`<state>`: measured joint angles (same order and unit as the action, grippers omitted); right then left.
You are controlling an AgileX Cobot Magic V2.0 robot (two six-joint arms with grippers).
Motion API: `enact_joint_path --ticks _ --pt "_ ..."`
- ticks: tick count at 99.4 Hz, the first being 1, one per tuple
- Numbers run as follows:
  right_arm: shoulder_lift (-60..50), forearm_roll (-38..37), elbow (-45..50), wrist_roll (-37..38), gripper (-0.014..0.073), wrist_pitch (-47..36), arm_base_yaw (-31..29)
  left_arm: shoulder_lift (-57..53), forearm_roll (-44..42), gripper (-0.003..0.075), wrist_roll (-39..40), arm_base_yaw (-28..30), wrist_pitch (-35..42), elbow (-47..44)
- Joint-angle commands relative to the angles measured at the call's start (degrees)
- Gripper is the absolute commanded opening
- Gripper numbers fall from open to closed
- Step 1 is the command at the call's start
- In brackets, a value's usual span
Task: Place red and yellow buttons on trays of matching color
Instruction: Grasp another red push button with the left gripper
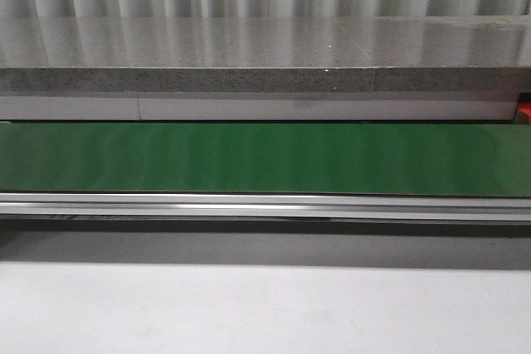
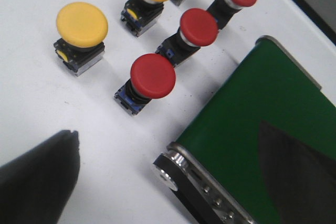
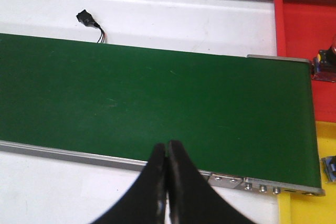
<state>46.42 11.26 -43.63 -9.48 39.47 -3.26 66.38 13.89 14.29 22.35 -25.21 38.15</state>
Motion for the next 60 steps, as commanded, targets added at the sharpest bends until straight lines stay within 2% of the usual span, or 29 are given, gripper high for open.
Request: enact_joint_path --ticks 1,27,60 --pt "-0.47 0.21 -1.36 -0.44 -0.0124 -2.87 0.03 2.58 2.49 0.0638 0.5 0.15 5.21 2.37" --pt "-0.47 0.21 -1.36 -0.44 -0.0124 -2.87 0.03 12.3 4.55 0.0638 0.5 0.15 7.4 6.03" --pt "-0.47 0.21 -1.36 -0.44 -0.0124 -2.87 0.03 19.13 5.05 0.0638 0.5 0.15 8.42 9.96"
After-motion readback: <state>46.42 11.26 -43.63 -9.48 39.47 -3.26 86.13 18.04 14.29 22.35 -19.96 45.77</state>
